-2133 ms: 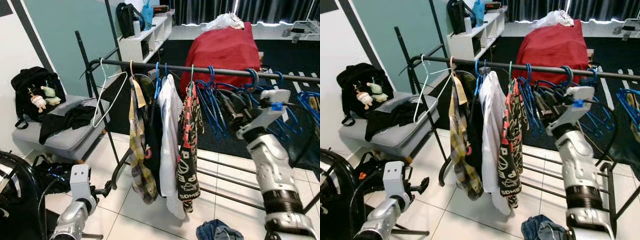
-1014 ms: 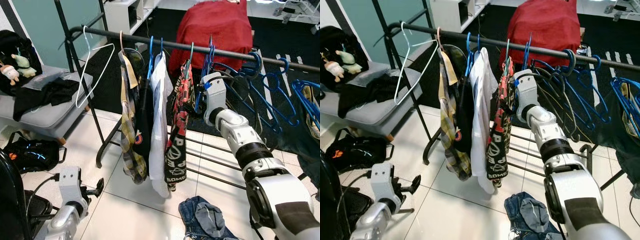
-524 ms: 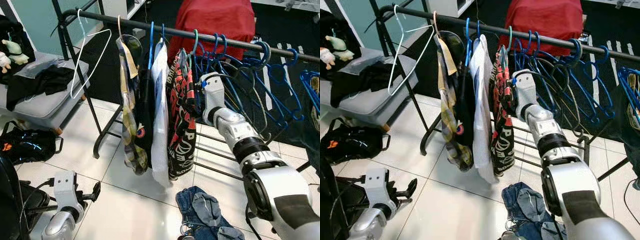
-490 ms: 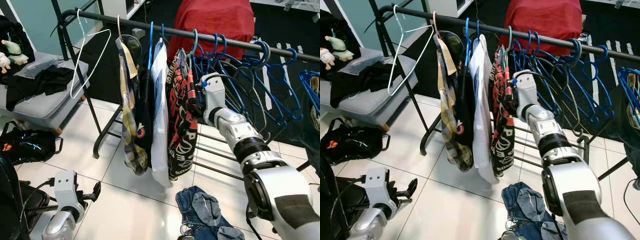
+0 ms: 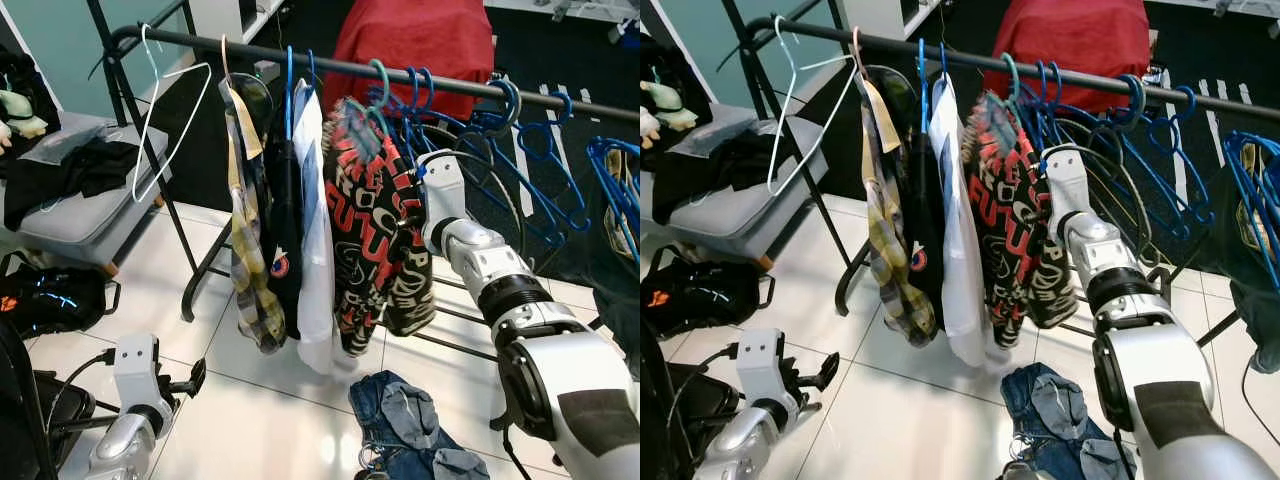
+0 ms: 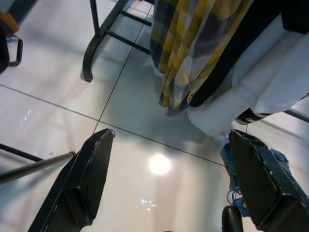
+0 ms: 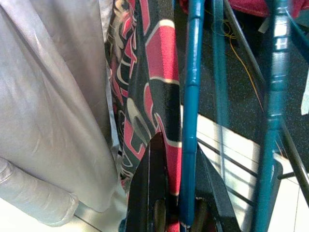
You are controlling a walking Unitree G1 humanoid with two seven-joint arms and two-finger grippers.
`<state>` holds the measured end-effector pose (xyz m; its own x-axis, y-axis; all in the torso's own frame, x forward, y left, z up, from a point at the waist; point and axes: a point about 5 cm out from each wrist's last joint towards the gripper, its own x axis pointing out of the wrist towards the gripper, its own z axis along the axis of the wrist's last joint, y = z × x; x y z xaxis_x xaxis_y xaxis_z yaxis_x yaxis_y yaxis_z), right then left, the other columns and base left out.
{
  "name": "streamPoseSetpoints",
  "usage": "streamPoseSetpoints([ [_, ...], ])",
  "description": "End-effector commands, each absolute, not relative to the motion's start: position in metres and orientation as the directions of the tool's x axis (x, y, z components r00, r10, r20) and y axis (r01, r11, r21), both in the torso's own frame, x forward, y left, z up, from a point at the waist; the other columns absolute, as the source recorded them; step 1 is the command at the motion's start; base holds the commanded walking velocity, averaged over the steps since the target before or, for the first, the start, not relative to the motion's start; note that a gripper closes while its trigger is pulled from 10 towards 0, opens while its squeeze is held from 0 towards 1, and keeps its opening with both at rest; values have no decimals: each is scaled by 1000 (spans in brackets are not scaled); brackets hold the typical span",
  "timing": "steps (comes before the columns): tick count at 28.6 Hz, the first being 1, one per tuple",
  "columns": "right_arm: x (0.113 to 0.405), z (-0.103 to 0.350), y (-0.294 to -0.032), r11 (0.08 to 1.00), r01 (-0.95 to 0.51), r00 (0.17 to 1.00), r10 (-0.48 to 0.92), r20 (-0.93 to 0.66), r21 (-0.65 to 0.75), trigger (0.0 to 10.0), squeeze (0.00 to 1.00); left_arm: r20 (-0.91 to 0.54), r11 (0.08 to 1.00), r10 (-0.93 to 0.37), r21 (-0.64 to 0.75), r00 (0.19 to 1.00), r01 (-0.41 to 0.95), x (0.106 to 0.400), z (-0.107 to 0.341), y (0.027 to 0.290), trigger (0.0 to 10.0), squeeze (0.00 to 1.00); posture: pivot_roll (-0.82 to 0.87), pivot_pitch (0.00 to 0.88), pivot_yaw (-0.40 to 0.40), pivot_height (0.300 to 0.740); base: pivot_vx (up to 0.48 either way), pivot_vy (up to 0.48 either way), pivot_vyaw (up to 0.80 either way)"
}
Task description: Hang hanger
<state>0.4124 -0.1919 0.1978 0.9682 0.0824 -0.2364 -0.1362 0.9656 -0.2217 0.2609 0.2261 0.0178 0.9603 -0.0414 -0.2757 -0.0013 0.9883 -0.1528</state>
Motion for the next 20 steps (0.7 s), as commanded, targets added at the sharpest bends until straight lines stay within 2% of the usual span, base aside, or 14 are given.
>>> streamPoseSetpoints([
  [1,407,185,-202,972,-112,960,53,-274,-207,0,0,-312,989,-44,-149,949,-3,258,11,225,10000,0,-87,169,3,740,0,0,0],
  [11,404,197,-197,966,-153,982,125,-141,-209,0,0,-304,988,-56,-154,951,9,268,15,222,10000,0,-92,136,17,740,0,0,0],
  [12,400,210,-190,962,-173,985,169,-41,-211,0,0,-300,988,-60,-156,952,13,272,17,221,10000,0,-99,108,29,740,0,0,0],
  [13,400,210,-190,962,-173,985,169,-41,-211,0,0,-300,988,-60,-156,952,13,272,17,221,10000,0,-99,108,29,740,0,0,0],
  [14,394,222,-184,956,-190,978,205,46,-223,0,0,-297,987,-63,-157,953,16,275,18,220,10000,0,-107,99,35,740,0,0,0],
  [15,394,222,-184,956,-190,978,205,46,-223,0,0,-297,987,-63,-157,953,16,275,18,220,10000,0,-107,99,35,740,0,0,0],
  [16,388,234,-179,949,-207,964,239,117,-238,0,0,-295,987,-67,-160,953,19,279,19,219,10000,0,-114,92,39,740,0,0,0],
  [20,378,242,-165,926,-265,935,316,164,-270,0,0,-292,986,-74,-164,954,26,284,21,215,10000,0,-123,78,42,740,0,0,0],
])
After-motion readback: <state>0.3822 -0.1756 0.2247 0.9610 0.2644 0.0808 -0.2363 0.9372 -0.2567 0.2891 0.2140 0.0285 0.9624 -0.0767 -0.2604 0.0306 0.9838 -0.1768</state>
